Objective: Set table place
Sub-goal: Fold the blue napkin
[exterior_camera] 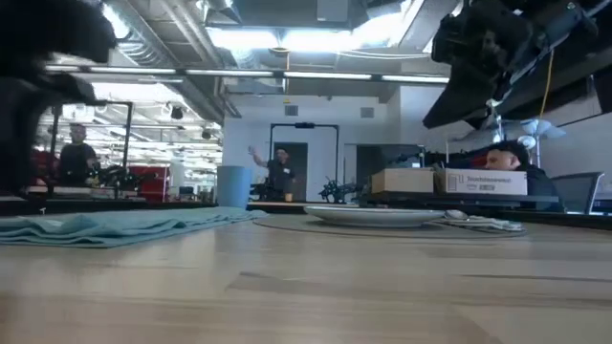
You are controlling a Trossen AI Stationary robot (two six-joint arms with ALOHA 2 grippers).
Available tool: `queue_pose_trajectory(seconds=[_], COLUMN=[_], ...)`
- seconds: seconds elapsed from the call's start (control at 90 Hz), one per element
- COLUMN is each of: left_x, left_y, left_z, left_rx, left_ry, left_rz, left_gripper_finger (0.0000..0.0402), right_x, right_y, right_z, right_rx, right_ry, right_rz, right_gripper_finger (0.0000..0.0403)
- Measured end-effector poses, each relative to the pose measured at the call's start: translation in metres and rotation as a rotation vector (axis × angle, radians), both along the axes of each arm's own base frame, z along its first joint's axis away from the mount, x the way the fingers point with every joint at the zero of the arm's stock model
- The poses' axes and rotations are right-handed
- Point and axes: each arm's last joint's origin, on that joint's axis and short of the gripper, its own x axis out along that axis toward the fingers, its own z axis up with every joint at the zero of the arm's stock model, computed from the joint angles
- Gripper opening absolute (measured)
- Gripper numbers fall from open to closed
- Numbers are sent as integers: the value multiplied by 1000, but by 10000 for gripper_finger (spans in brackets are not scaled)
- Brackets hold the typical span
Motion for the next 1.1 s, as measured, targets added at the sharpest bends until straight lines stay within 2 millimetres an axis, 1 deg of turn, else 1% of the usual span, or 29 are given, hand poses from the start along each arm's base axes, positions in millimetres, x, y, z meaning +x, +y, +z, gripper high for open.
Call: queue_pose_trajectory(seconds=[0.167, 0.267, 0.378, 0.478, 0.622, 0.856, 1.022, 1.1], left_x=[-12, -15, -15, -14, -10, -8, -6, -5], left_y=[-18, -21, -21, -20, -23, -26, -25, -24], left_z=[5, 4, 4, 4, 2, -15, -32, -36], left_rx=[-42, -63, -85, -98, -129, -59, 22, 41], left_ry=[-26, -29, -40, -36, -50, 5, 73, 88], left_rz=[17, 46, 114, 138, 129, 77, 68, 73], left_gripper_finger=[0, 0, 5, 21, 57, 117, 136, 139], right_x=[0, -1, -1, -1, -1, -1, -1, -1], right_y=[5, 6, 5, 5, 5, 5, 5, 5], right_z=[0, 0, 0, 0, 0, 0, 0, 0], right_rx=[-21, -26, -26, -27, -28, -28, -28, -28], right_ry=[-2, 1, 1, 1, 1, 1, 1, 1], right_rz=[2, 1, -2, -1, -1, -1, -1, -1], right_gripper_finger=[0, 0, 0, 0, 0, 0, 0, 0])
